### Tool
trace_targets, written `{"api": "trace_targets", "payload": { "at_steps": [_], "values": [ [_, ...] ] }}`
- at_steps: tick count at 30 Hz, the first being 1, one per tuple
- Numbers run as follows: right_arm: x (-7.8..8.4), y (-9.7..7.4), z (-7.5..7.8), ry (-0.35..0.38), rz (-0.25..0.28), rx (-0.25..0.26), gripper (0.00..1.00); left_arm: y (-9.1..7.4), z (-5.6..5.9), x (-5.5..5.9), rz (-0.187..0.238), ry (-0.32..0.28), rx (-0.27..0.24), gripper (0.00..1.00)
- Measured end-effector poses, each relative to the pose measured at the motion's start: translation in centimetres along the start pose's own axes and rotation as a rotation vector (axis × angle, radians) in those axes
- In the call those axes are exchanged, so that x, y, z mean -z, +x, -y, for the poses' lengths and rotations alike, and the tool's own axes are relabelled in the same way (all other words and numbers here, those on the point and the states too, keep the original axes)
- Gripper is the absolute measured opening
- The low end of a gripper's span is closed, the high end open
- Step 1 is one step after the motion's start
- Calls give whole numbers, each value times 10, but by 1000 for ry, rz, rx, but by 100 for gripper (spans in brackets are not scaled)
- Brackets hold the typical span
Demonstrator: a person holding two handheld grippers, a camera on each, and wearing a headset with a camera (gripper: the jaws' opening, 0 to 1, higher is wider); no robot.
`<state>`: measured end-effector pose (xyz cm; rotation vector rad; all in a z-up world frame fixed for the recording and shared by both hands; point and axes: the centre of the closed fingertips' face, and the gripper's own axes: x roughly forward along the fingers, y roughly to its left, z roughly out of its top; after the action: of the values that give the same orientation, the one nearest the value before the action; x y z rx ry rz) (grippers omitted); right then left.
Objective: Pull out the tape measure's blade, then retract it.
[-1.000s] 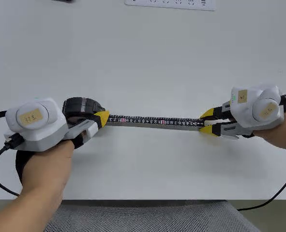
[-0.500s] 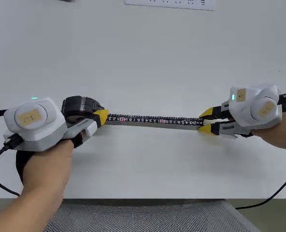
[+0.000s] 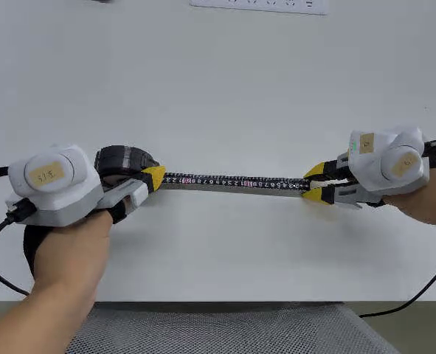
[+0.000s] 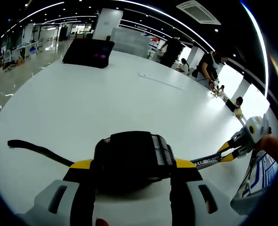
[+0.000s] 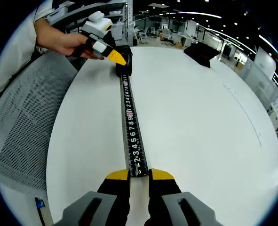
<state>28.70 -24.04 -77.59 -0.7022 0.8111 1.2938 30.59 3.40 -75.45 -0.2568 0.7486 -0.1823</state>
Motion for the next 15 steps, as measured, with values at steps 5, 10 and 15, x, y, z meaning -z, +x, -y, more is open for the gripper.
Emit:
{"api": "trace_targets", "payload": {
  "at_steps": [5,10,15],
  "values": [
    [0,-1,0,-7,-10,-3,11,0,-1,0,-2,16,-11,59],
    [0,-1,0,-4,-7,-2,11,0,-1,1,-14,18,-14,58],
    [0,-2,0,-6,-14,0,11,0,-1,1,-14,13,-10,58]
  ]
}}
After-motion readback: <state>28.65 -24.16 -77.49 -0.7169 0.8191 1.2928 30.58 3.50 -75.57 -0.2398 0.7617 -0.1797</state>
